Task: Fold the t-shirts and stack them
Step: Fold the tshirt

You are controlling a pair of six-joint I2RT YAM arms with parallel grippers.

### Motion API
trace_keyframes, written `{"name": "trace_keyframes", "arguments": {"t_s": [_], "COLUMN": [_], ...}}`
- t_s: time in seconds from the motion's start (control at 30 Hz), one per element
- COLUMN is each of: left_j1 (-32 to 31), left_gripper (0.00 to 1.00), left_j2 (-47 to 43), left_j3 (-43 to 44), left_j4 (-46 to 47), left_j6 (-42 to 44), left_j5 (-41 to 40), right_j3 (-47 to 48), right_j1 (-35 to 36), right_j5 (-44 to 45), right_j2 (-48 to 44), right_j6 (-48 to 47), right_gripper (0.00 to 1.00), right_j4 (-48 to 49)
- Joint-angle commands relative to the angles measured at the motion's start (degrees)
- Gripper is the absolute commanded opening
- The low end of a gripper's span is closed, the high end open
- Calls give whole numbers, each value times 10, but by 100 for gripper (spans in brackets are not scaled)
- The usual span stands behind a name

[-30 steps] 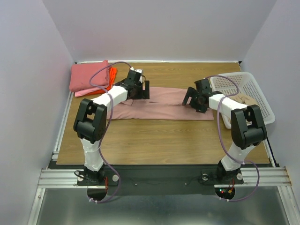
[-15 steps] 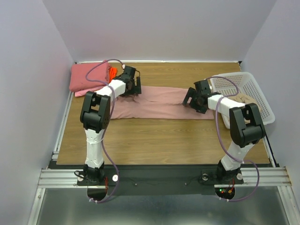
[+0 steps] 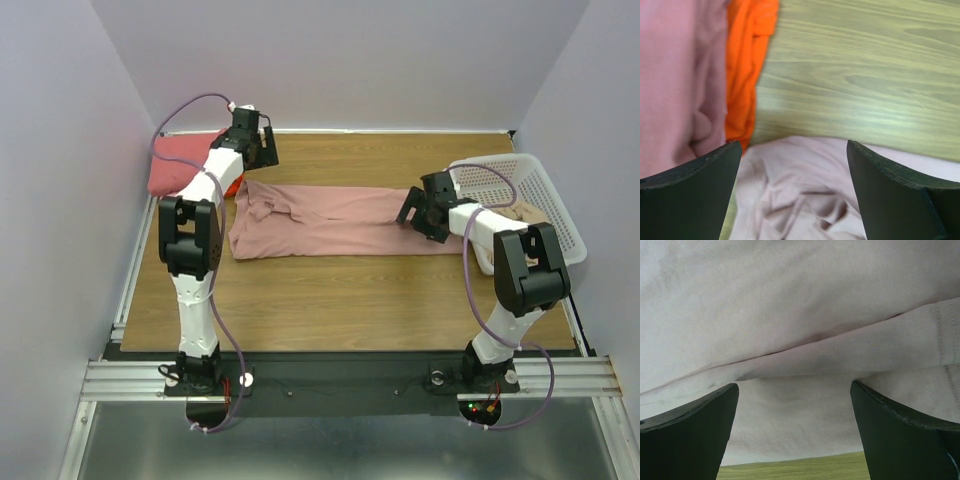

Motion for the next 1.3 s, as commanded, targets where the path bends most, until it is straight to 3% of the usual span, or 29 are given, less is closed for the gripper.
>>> {"name": "trace_keyframes", "arguments": {"t_s": [0.0, 0.27, 0.6, 0.87, 1.07, 1.27], "left_j1": [-38, -95, -129, -129, -129, -127], "left_gripper": [98, 98, 98, 98, 98, 98], "left_j2": [-77, -193, -168, -106, -43, 40], "left_j3": [-35, -224, -280, -225, -136, 10], "left_j4": [-3, 55, 85, 79, 69, 54], "left_j6": [6, -59, -97, -92, -81, -51], "left_j5": [8, 5, 50, 52, 50, 26], "right_j3": [30, 56, 101, 93, 92, 80], "right_j1": [-6, -7, -6, -7, -7, -7], "right_j5": [-4, -8, 14, 24, 30, 41], "right_j2": [-15, -14, 32, 44, 42, 27], "right_j6": [-22, -39, -21, -18, -17, -18], "right_gripper": [100, 100, 100, 100, 100, 100], "right_j4": [-20, -19, -20, -20, -20, -20]}}
